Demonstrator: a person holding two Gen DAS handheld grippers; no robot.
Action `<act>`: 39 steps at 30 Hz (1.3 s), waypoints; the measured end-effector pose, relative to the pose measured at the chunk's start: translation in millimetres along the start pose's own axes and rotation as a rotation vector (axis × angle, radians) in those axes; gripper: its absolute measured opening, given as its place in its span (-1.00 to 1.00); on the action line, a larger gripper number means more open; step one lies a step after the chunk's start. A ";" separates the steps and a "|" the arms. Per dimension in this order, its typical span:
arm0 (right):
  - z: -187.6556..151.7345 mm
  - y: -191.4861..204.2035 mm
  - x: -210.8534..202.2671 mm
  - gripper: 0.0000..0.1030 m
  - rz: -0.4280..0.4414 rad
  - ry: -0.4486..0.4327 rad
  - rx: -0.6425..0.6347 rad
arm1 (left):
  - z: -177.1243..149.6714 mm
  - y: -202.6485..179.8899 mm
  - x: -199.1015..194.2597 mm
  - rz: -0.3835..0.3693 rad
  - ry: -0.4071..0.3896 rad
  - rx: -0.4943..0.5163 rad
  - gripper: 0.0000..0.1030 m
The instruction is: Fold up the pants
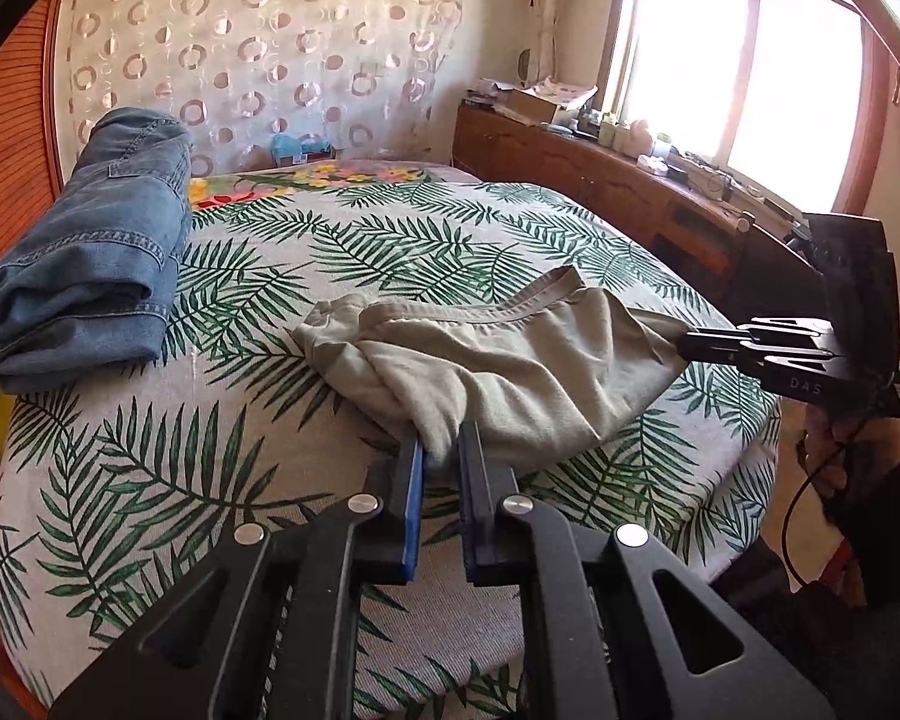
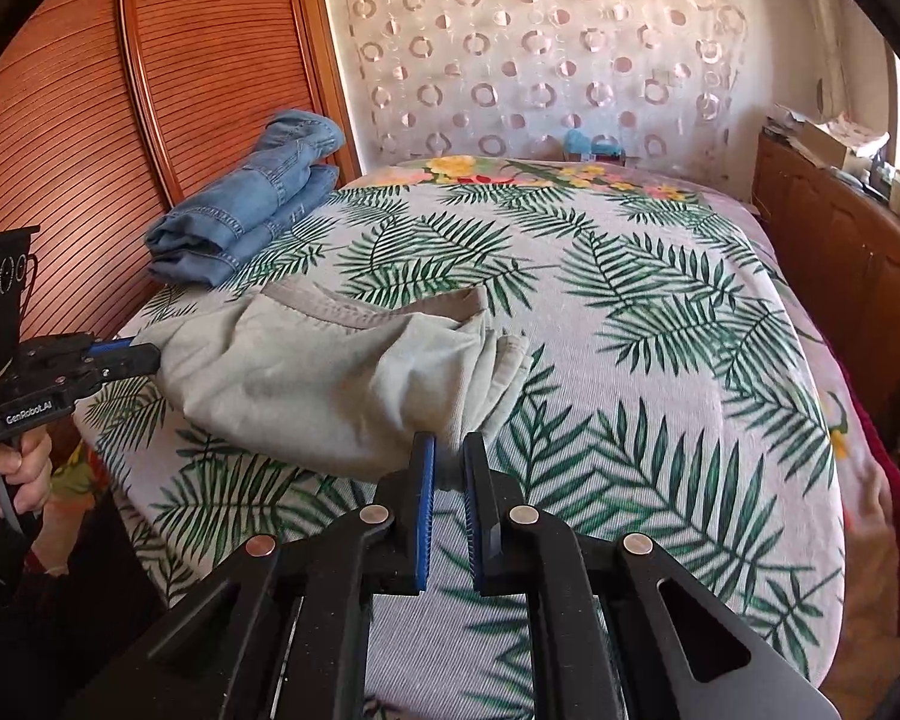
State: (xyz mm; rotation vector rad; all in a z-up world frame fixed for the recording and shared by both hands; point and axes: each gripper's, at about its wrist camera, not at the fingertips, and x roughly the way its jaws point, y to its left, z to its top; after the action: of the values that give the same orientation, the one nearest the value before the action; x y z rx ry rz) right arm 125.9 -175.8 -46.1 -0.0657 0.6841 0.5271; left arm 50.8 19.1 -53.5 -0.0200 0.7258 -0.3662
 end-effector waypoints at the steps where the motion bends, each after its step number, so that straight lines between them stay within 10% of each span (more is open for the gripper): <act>1: -2.0 1.5 -1.5 -0.83 -0.004 0.007 0.000 | -1.8 0.3 1.1 -0.002 0.004 0.000 -0.78; 27: -4.9 10.4 24.3 -0.62 -0.048 0.060 -0.010 | -21.6 1.8 21.2 0.008 0.073 -0.014 -0.78; 29: -7.3 7.6 24.2 -0.88 -0.068 0.058 -0.013 | -21.5 2.1 21.2 0.007 0.072 -0.017 -0.78; 39: -5.1 -2.3 9.9 -0.90 -0.074 0.012 0.028 | -13.8 -0.5 12.6 0.033 0.050 -0.013 -0.67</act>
State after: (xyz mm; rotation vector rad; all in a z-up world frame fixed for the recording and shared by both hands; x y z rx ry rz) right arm 130.5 -174.6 -56.4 -0.0679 0.6977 0.4460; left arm 50.3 15.9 -71.9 -0.0107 0.7769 -0.3311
